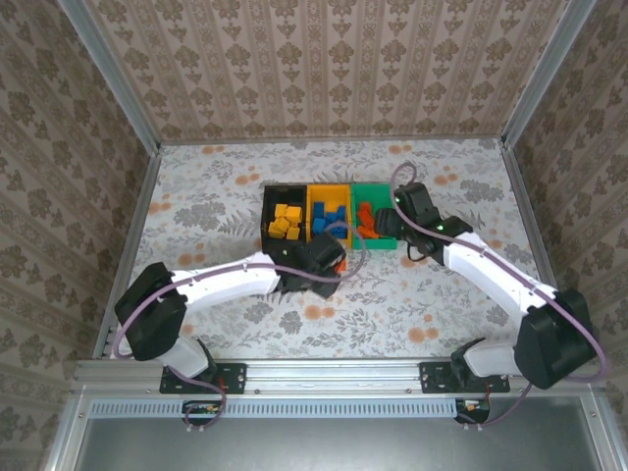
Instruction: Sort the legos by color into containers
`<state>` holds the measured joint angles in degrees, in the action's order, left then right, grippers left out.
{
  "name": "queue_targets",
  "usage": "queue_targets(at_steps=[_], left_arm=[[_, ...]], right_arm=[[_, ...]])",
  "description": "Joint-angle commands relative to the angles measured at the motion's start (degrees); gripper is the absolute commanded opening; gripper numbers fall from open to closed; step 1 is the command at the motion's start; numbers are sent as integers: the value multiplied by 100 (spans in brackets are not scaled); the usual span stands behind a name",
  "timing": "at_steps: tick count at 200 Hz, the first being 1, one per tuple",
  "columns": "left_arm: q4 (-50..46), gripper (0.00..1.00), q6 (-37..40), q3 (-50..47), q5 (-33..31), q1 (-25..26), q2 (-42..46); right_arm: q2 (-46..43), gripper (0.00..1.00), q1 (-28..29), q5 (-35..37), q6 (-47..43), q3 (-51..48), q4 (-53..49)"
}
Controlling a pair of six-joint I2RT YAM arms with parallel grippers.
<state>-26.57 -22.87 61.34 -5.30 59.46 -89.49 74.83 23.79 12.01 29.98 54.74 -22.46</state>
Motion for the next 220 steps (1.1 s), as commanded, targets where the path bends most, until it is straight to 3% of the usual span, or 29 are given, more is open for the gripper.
queue_targets(at_steps=[1,52,111,166,220], left_arm=[[476,36,572,862,-102,-146,-409],[625,35,641,2668,176,-708,-1996],[339,36,533,4166,238,-912,-3257],[480,70,247,4291,409,-924,-3010],[1434,99,-92,1968,110,-1048,-906]], right_arm=[[-442,76,-147,202,252,-309,11],[-1049,76,-327,238,320,-786,-150],[-1278,76,-363,83,272,-1043,-39],[-1349,77,-352,-183,296,-1106,157],[-1221,80,-135,-749,175,-1084,426]])
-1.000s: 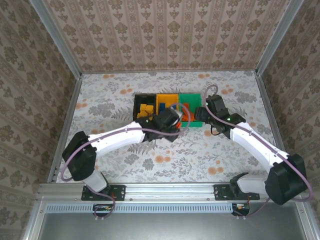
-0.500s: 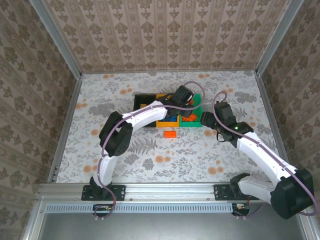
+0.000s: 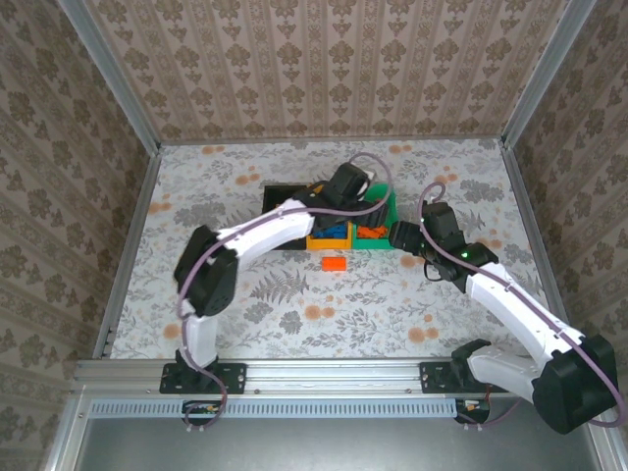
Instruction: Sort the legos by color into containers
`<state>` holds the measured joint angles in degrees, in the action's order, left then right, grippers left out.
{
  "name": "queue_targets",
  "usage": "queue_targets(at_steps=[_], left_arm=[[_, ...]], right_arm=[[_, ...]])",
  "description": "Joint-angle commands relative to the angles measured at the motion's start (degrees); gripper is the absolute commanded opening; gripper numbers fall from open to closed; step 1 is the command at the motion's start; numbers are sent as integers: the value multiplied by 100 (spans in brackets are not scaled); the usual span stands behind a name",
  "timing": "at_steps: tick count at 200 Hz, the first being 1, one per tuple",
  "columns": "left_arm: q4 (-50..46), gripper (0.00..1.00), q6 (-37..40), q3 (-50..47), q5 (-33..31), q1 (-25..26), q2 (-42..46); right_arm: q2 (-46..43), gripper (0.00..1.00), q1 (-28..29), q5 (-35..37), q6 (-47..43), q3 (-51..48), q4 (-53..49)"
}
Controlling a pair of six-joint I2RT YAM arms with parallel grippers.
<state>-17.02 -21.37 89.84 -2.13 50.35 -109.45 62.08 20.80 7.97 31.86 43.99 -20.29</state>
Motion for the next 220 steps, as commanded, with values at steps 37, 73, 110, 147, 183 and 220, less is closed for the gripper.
queue_targets(at_steps=[37,73,110,147,183,220], left_arm=[[688,100,-631,-2954,-623,-312,2949],[300,100,-949,-4300,-1115,-303,4545],[-128,100,-1206,-5063,-1510,-305,5666],[-261,100,-1368,-5406,-1680,-315,6182],[-354,100,-1421,-5443,-1729,-326,6208],[-389,100,-1416,-5461,-1800,-338,6279]], right_arm=[[791,82,1021,-260,129,123,525],[1908,100,1909,124,427,436,865],[2911,100,2525,686,803,907,951],[3758,100,2819,1421,1043,1542,527],[4345,98,2853,1796,1154,1949,96],[4579,88,2851,1728,1080,2138,-7]])
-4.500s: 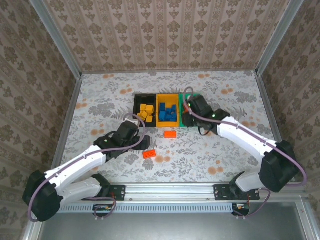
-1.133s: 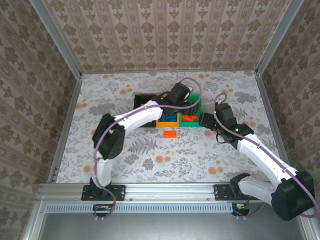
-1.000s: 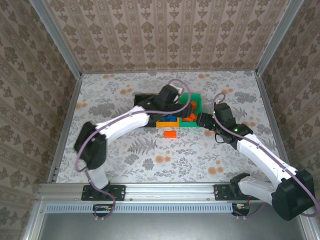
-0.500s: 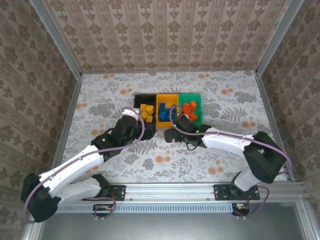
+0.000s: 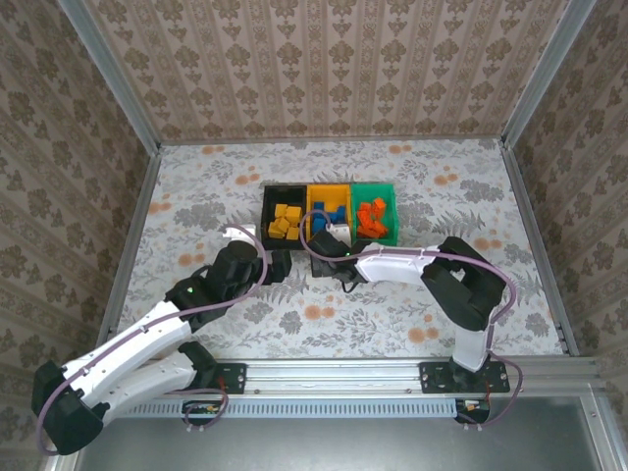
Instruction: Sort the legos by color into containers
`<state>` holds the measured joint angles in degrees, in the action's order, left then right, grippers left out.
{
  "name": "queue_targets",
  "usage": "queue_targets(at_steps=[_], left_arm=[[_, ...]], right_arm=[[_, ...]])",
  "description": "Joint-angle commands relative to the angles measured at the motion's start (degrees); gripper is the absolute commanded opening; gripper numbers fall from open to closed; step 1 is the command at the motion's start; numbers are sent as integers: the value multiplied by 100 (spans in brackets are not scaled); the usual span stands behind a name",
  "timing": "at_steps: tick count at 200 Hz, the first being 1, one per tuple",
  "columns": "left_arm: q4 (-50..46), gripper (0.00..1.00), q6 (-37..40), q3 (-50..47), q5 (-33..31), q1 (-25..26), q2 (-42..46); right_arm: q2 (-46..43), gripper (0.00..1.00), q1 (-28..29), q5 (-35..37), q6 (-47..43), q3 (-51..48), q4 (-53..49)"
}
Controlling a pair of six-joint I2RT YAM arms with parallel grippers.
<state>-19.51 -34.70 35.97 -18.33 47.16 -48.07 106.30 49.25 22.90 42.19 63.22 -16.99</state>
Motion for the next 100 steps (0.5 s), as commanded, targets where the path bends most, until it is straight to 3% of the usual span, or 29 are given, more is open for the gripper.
queue_targets(at_steps=[1,52,100], left_arm=[[-141,100,-82,-77,-180,-20,146],[-149,100,-51,-67,-207,-40,156],[-156,100,-32,-10,-143,-58,58]], right_arm=[[160,88,5,230,40,216,-339],[192,72,-112,-167,-6,129,-184],[-324,56,-122,-454,-242,-218,79]])
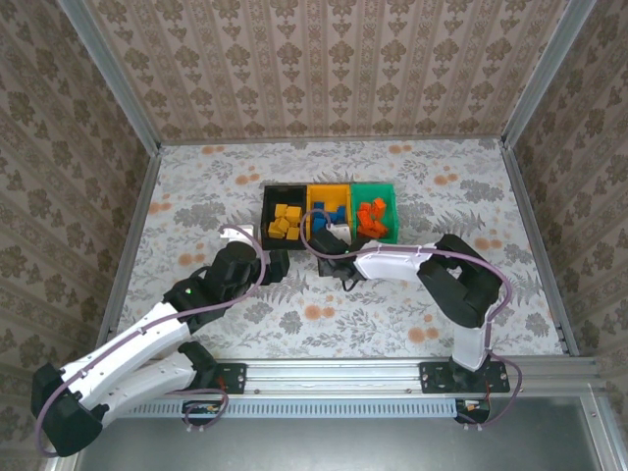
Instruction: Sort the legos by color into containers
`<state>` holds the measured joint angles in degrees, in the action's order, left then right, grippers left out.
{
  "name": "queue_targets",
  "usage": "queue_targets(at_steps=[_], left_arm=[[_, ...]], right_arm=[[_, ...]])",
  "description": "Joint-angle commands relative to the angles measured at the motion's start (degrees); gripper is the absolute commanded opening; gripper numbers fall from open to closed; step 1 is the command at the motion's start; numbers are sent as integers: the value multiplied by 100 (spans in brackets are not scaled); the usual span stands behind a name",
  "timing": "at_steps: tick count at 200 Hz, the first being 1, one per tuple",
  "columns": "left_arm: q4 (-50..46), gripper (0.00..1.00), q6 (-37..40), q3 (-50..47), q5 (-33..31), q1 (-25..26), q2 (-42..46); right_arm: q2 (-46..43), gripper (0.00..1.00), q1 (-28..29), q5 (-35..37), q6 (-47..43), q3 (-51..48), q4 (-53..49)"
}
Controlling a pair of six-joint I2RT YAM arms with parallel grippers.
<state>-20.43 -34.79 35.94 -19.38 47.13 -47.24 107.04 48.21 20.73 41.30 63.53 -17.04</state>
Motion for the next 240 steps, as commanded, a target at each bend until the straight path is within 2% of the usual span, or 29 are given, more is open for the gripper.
queue_targets(at_steps=[1,49,77,103,145,168,194,240], left_arm=[[-65,100,-26,-4,-35,-55,-23],[-125,100,24,49,12,-73,-43],[-109,100,5,-3,21,-82,-47],[-92,100,-28,-22,13,-93,-106],[-112,100,-47,27,4,-108,-134],[-116,100,-28,74,42,-117,-172],[-156,100,27,155,27,-121,-239],[-143,100,246,340,-441,-131,-266]], right_arm=[[-423,56,-15,-246,-159,-260,89],[-2010,54,-95,-507,-634,-762,-174],[-2595,54,-715,-649,-902,-672,-411],[-2109,55,-1440,-967,-1038,-89,-608],[-825,57,-2078,-842,-1098,902,-819],[-461,64,-2184,-759,-1123,1204,-845],[-403,86,-2201,-737,-1137,1404,-821],[-1416,100,-2184,-734,-1175,1031,-484]])
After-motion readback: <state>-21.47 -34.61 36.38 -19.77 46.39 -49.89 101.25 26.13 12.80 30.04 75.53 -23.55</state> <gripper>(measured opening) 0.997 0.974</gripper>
